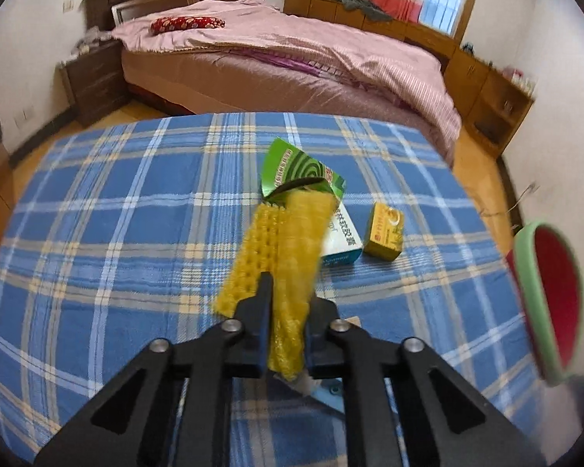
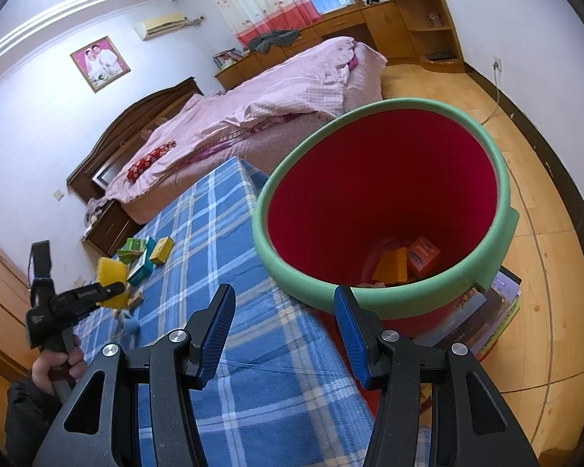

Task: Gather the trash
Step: 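Return the left tool to the bed and grasp another yellow foam net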

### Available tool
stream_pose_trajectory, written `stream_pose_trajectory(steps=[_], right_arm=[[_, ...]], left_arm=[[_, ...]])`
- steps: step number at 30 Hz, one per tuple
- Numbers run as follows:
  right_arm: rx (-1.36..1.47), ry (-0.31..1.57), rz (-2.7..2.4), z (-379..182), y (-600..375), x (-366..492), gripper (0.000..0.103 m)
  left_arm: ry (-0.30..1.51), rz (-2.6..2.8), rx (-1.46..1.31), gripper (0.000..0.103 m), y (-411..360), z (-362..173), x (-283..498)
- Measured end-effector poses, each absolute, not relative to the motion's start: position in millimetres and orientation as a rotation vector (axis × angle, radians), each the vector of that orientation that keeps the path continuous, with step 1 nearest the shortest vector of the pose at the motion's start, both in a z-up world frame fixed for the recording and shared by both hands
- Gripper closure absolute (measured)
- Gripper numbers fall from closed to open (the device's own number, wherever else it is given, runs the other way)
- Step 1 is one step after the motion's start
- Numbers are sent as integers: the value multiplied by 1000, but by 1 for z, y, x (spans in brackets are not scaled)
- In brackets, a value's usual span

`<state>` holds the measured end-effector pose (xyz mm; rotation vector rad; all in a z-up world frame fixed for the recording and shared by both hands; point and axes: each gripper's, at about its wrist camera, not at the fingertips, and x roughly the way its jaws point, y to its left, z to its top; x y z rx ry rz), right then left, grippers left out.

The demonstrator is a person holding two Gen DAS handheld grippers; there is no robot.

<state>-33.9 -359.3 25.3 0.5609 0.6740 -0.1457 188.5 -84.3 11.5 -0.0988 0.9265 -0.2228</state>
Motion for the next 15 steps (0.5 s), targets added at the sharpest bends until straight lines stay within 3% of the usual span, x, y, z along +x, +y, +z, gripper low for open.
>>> stream_pose_trajectory(steps=[15], right_arm=[[461, 719, -9, 31, -296, -1, 49]], left_arm=[[819, -260, -343, 93, -5, 39, 129]])
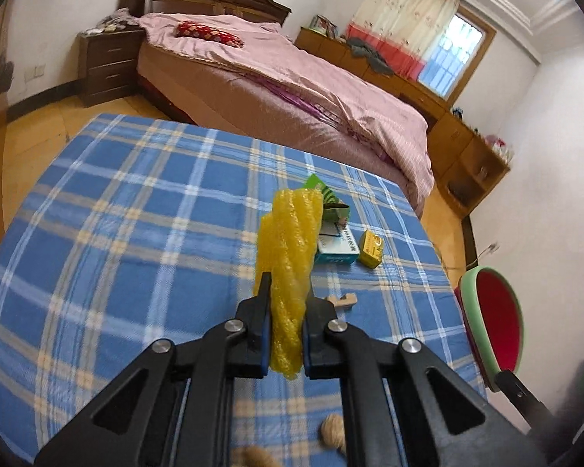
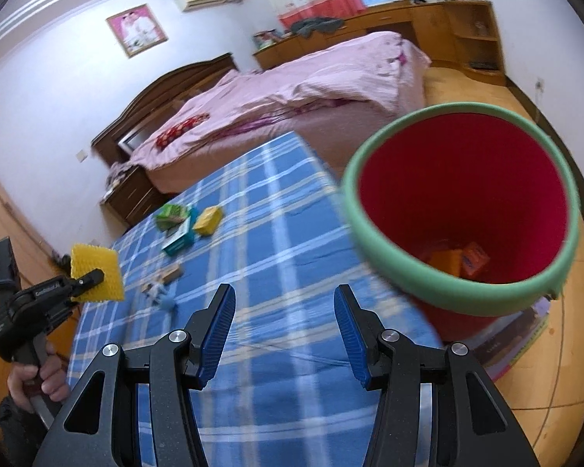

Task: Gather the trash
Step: 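Return the left tool to the bed and grasp another yellow foam net, then grasp the light blue plastic clip with the right tool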

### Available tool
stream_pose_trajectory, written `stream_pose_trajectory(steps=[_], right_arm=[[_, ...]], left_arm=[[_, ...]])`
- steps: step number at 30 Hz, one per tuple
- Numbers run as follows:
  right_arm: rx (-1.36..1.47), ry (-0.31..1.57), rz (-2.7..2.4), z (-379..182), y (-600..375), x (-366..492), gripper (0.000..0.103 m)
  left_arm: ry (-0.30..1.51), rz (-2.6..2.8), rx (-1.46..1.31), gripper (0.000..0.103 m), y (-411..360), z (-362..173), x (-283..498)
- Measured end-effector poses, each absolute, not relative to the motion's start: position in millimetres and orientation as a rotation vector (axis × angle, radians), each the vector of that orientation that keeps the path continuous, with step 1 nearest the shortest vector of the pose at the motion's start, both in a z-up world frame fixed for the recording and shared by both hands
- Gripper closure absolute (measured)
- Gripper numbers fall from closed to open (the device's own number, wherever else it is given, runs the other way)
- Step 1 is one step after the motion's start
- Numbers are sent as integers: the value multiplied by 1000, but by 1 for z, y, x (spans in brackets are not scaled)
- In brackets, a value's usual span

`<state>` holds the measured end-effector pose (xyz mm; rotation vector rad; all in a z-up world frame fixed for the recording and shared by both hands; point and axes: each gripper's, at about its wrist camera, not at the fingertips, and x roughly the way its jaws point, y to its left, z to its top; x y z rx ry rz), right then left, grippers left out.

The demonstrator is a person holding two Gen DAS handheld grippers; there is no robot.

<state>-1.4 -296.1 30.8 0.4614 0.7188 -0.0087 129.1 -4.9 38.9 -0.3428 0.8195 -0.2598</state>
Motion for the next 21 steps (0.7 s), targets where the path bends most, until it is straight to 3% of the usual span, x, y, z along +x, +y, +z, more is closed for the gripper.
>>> stream_pose_trajectory(steps=[21], right_arm=[[346, 850, 189, 7, -178, 79, 49]], left_arm=[[844, -217, -374, 93, 38, 5, 103]])
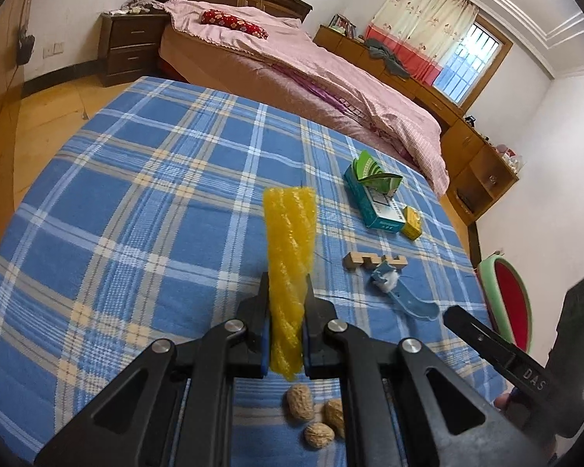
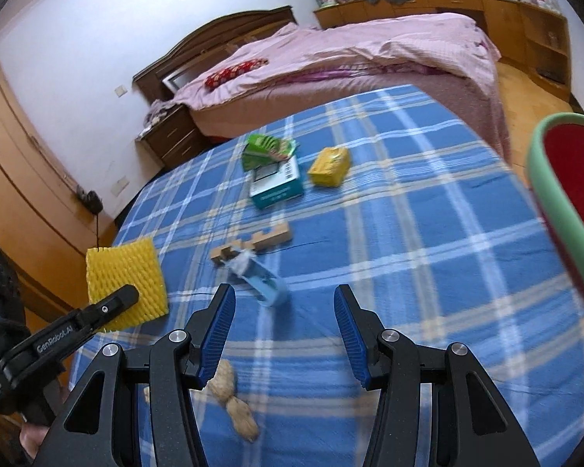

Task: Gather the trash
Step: 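Grasp the light blue plastic clip with the right tool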

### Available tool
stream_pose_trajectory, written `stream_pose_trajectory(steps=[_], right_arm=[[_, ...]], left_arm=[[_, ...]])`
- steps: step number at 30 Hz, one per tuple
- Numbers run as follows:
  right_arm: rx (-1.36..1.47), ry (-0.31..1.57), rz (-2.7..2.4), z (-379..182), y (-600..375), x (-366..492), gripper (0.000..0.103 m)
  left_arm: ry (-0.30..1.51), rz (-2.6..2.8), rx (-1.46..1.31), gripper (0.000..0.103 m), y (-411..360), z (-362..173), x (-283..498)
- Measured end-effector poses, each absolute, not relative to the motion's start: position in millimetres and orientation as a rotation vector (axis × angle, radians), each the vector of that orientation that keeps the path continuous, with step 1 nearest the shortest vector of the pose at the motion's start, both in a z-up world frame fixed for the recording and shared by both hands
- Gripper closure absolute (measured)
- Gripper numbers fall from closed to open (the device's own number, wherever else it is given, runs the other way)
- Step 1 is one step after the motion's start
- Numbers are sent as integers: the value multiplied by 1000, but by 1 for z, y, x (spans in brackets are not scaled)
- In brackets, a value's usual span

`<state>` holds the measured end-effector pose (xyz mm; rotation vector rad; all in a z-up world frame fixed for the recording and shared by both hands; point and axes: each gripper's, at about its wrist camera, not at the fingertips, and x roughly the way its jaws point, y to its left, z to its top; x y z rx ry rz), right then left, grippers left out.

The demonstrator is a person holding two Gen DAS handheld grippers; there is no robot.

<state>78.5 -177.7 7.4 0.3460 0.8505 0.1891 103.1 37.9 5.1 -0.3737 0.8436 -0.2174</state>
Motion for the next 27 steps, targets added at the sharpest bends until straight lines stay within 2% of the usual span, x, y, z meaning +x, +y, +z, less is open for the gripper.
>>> stream_pose_trajectory(steps=[13, 16, 17, 19, 25, 27], right_arm=[[311, 851, 161, -7, -164, 94, 50], [304, 869, 146, -10, -163, 96, 78], [314, 868, 140, -10, -165, 97, 83], [332, 870, 131, -12, -169, 97, 89], [385, 874, 154, -12, -182, 88, 90], [393, 858, 153, -7, -187, 81, 95]], left_arm=[[830, -258, -373, 93, 35, -1, 104], [827, -255, -362, 93, 33, -1, 102], [826, -243, -349, 93, 32, -1, 102], [823, -232, -335, 93, 30, 0, 100], [816, -253, -332, 93, 32, 10, 86], [803, -258, -331, 93, 33, 17, 78]])
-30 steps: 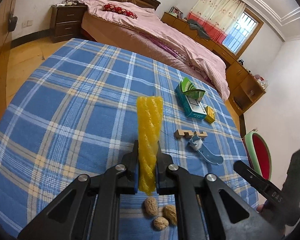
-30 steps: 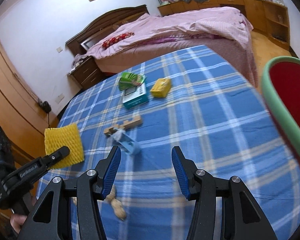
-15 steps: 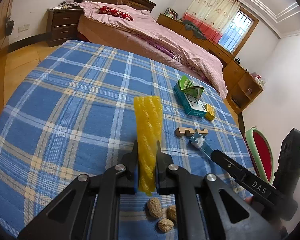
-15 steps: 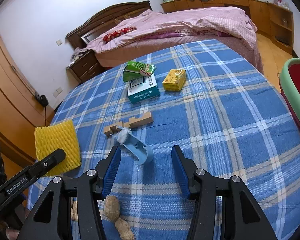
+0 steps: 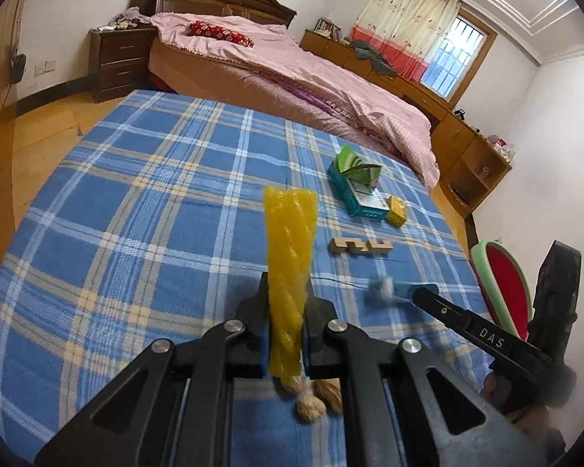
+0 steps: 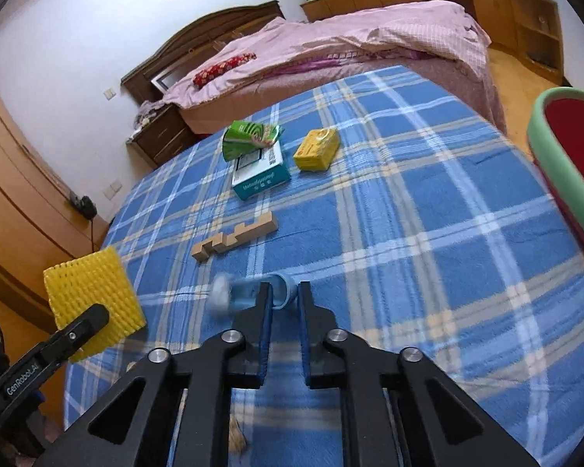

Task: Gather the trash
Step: 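Grasp the light blue plastic clip with the right tool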

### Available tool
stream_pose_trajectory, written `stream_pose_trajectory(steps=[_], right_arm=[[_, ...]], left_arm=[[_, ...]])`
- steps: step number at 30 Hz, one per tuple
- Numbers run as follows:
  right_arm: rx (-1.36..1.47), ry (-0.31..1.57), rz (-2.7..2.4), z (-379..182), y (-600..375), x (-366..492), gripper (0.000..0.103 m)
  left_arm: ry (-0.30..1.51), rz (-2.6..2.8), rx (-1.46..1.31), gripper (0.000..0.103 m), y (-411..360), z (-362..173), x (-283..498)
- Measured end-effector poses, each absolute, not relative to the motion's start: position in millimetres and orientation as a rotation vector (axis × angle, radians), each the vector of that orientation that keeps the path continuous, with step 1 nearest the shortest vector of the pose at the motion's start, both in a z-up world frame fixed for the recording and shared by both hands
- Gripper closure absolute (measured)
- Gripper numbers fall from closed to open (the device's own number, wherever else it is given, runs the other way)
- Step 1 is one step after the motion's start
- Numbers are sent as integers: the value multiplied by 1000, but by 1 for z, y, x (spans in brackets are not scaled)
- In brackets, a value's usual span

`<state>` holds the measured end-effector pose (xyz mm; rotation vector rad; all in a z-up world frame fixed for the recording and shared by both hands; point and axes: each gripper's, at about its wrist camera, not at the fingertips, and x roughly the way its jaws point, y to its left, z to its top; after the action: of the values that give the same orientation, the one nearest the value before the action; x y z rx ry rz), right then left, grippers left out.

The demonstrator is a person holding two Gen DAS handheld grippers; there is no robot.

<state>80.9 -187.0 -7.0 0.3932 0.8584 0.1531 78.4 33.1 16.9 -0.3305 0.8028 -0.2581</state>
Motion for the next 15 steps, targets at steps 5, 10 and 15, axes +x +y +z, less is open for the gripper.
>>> stream_pose_trajectory(steps=[5, 10, 15], right_arm=[[365, 814, 140, 10, -199, 58, 98], [336, 754, 113, 28, -210, 32, 99], [319, 710, 54, 44, -222, 13, 99]], left_arm=[[779, -251, -315, 93, 34, 31, 67], [769, -273, -313, 93, 31, 41, 57], [774, -318, -290, 93, 16, 53, 50]])
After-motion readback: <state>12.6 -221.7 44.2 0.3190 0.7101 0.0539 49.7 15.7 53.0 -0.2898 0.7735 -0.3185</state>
